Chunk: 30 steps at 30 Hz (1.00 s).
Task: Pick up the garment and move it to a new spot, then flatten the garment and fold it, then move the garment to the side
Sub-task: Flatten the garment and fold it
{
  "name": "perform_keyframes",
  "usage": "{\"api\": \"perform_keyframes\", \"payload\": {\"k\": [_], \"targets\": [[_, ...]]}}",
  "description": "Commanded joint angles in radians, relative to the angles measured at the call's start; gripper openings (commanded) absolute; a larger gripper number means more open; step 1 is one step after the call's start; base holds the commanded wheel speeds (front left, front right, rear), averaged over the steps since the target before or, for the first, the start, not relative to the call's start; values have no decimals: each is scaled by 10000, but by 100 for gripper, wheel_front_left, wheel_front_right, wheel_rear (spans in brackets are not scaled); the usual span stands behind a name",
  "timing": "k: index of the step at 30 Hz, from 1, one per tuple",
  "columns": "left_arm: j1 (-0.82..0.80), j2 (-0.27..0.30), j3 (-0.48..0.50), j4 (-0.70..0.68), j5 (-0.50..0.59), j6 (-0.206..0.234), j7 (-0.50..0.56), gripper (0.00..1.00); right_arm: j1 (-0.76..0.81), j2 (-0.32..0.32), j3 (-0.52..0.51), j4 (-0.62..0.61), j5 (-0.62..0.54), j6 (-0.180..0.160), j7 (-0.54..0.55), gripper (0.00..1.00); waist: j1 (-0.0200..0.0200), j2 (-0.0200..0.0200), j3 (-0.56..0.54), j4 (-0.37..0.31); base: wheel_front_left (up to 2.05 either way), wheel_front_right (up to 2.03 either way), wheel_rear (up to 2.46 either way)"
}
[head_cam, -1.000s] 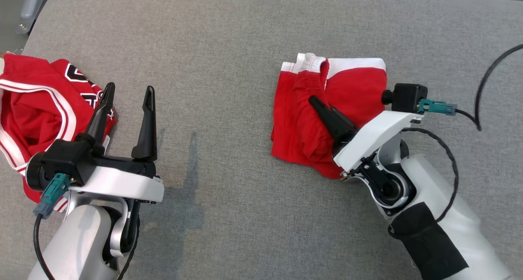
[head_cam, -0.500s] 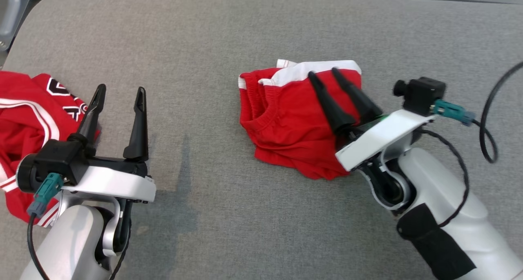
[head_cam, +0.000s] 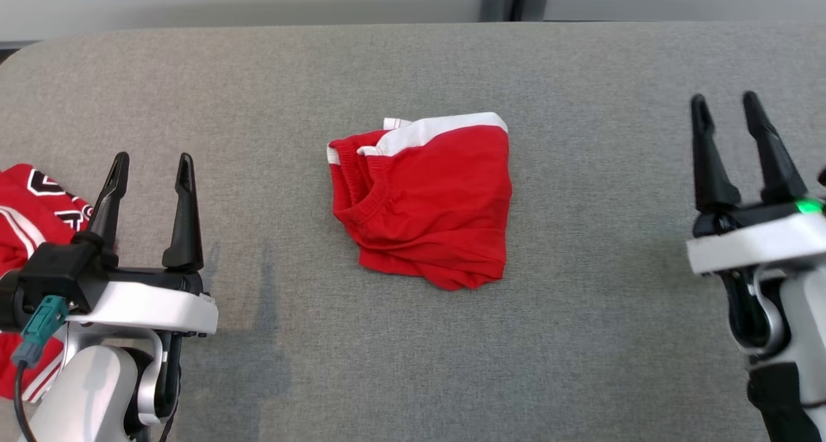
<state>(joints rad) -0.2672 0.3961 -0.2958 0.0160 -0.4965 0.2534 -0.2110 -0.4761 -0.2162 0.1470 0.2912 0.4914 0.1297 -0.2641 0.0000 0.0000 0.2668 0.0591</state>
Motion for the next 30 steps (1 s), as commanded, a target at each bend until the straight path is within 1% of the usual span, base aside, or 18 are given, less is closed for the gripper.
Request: {"api": "perform_keyframes", "payload": {"k": [1, 5, 10, 18, 21, 30], "targets": [[170, 84, 48, -27, -42, 65, -23, 100, 348, 61, -266, -204, -259, 22, -9, 100, 0, 0, -101, -113, 0, 0, 0], [385, 133, 74, -147, -70, 151, -38, 100, 1264, 288, -1089, -981, -1181, 21, 248, 100, 0, 0, -271, -306, 0, 0, 0], [804, 202, 120, -284, -126, 232, -86, 100, 2122, 654, -1484, -1783, -1712, 21, 711, 100, 0, 0, -528, -470, 0, 0, 0], [1516, 517, 15, -571, -166, 138, 21, 100, 3062, 958, -1506, -2474, -2170, 21, 1264, 100, 0, 0, -1116, -544, 0, 0, 0], [1780, 538, -57, -683, -216, 96, 90, 100, 3401, 987, -1566, -2649, -2281, 21, 1403, 100, 0, 0, -1347, -557, 0, 0, 0], [2459, 642, -140, -902, -280, 278, 185, 100, 4068, 991, -1691, -2994, -2486, 21, 1756, 100, 0, 0, -1805, -624, 0, 0, 0]]}}
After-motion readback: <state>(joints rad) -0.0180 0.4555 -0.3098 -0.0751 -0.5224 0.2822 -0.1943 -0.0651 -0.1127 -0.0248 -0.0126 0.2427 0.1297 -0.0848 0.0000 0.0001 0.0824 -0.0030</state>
